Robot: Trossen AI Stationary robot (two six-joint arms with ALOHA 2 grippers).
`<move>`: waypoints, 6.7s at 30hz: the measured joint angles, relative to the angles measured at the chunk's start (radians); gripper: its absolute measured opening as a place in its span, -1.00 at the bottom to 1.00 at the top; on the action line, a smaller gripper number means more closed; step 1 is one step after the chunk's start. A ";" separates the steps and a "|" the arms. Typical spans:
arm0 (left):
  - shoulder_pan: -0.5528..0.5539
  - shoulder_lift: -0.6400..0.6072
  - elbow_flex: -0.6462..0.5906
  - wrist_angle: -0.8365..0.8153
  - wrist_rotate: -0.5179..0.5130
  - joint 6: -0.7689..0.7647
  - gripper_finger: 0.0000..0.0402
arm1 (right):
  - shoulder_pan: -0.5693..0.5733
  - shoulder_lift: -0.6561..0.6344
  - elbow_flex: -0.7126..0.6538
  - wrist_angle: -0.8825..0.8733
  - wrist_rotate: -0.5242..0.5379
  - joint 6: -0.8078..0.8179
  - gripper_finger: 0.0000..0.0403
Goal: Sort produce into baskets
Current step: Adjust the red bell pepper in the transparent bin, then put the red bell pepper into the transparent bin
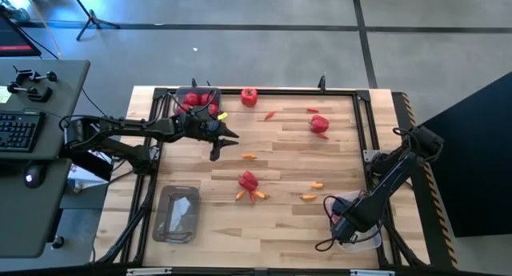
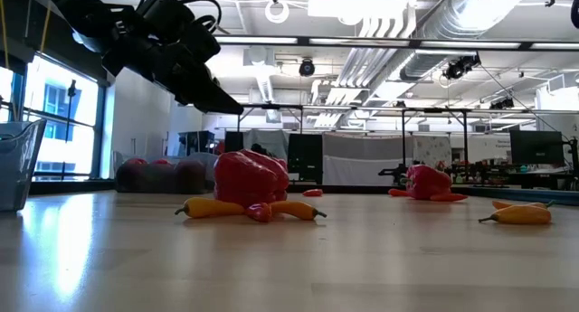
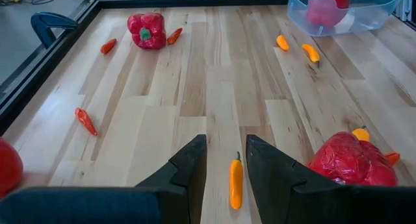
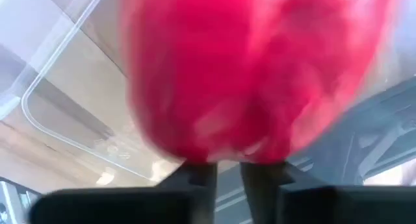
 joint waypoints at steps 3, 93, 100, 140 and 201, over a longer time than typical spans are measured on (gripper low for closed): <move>0.000 0.000 0.000 0.000 0.000 0.000 -0.54 | 0.000 0.000 0.009 0.000 0.000 0.011 -0.96; 0.000 0.000 0.000 -0.029 0.001 -0.010 -0.54 | -0.133 0.039 0.178 -0.196 -0.030 0.169 -1.00; 0.000 0.000 0.000 -0.039 0.000 -0.020 -0.54 | -0.153 -0.049 0.222 -0.105 0.232 0.163 -1.00; 0.069 0.000 0.000 -0.002 -0.001 -0.195 -0.73 | -1.428 0.074 0.258 0.041 0.491 -1.826 0.55; 0.069 0.001 0.000 -0.067 -0.051 -0.140 -0.53 | -1.385 0.149 0.258 -0.003 0.522 -2.131 0.30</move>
